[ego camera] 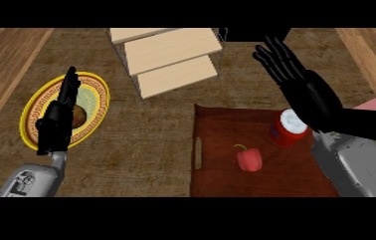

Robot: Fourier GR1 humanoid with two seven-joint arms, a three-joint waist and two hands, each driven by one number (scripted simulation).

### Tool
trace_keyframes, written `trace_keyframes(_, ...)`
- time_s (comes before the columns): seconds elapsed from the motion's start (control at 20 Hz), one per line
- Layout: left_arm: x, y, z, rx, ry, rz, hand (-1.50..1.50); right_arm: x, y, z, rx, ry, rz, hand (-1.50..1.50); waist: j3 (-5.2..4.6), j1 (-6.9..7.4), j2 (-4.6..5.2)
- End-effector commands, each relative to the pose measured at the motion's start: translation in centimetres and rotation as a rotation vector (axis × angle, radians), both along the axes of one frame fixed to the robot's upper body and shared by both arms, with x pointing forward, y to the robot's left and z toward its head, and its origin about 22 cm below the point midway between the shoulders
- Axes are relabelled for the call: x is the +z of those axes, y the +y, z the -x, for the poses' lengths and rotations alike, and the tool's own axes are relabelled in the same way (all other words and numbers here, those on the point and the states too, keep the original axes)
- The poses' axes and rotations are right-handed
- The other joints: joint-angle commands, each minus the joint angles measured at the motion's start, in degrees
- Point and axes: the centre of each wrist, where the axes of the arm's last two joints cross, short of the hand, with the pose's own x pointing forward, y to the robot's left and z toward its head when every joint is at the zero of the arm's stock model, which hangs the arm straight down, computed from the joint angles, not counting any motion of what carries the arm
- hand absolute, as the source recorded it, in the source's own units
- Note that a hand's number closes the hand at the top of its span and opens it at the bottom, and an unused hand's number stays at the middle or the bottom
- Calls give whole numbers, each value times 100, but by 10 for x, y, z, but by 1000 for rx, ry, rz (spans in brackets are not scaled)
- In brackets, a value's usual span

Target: Pick the bell pepper from the tray and place it in the tiered shelf

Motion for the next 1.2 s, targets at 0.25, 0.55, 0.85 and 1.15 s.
trace_keyframes(0.25, -60, 35, 44, 158, 428, 256, 0, 17, -108, 26, -550, -246, 284, 150, 7, -645, 146)
trace_keyframes(0.55, -49, 18, 40, 20, 511, 361, 0, -74, -168, 91, -849, 94, 458, -150, 27, -288, 209)
trace_keyframes(0.85, -45, 27, 34, 26, 550, 363, 0, -74, -166, 142, -598, 37, 529, -150, 20, -208, 211)
trace_keyframes(1.15, -70, 9, 45, 16, 544, 334, 0, -15, -127, 157, -466, 86, 669, -150, 7, -221, 213)
